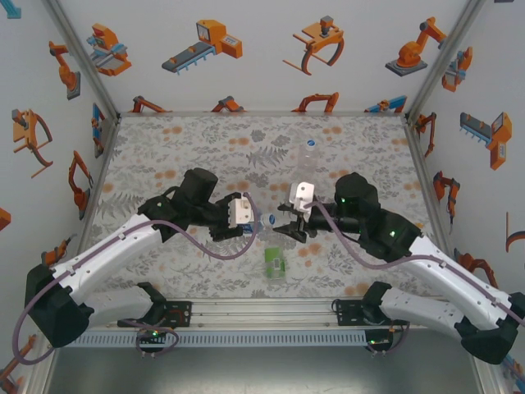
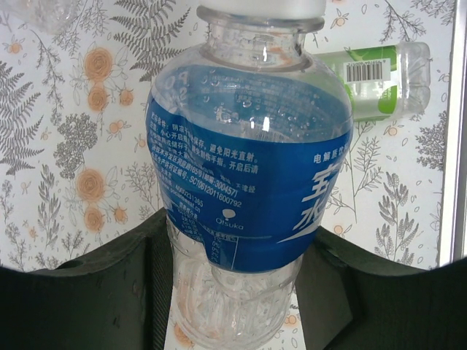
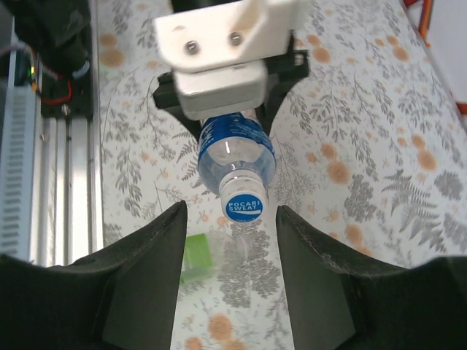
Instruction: Screw on the bottle caps
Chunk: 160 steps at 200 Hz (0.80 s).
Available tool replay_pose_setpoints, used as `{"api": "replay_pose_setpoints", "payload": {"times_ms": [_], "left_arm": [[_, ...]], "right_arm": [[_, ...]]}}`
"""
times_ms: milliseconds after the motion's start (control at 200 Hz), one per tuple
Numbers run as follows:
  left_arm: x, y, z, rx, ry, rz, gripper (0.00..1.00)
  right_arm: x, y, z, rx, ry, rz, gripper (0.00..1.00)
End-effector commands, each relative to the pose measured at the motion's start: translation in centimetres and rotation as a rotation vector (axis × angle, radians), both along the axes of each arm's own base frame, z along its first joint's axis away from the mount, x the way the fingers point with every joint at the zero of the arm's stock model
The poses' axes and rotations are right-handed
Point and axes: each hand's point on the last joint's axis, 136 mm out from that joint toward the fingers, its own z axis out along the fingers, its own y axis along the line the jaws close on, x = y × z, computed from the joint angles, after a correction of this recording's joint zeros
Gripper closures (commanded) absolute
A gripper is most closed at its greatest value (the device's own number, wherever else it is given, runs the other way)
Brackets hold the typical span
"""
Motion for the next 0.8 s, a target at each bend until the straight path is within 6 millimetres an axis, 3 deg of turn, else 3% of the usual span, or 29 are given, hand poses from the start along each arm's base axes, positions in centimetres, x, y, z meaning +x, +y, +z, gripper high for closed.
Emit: {"api": "replay_pose_setpoints", "payload": {"times_ms": [0, 125, 796], "left_arm": [[-0.8, -0.3, 1.9, -0.044, -0.014, -0.047, 1.0], [-0.9, -0.4, 2.1, -0.053, -0.01, -0.055, 1.0], [-2.3, -0.7, 2.6, -0.086, 0.01, -0.123, 1.0]], "right_arm": [[-1.5, 0.3, -0.1, -0.03, -0.161, 0.153, 0.5], [-0.6, 0.9, -0.6, -0.028, -0.182, 0.132, 0.5], [-0.4, 1.4, -2.6, -0.061, -0.157, 0.149, 0.55]]}}
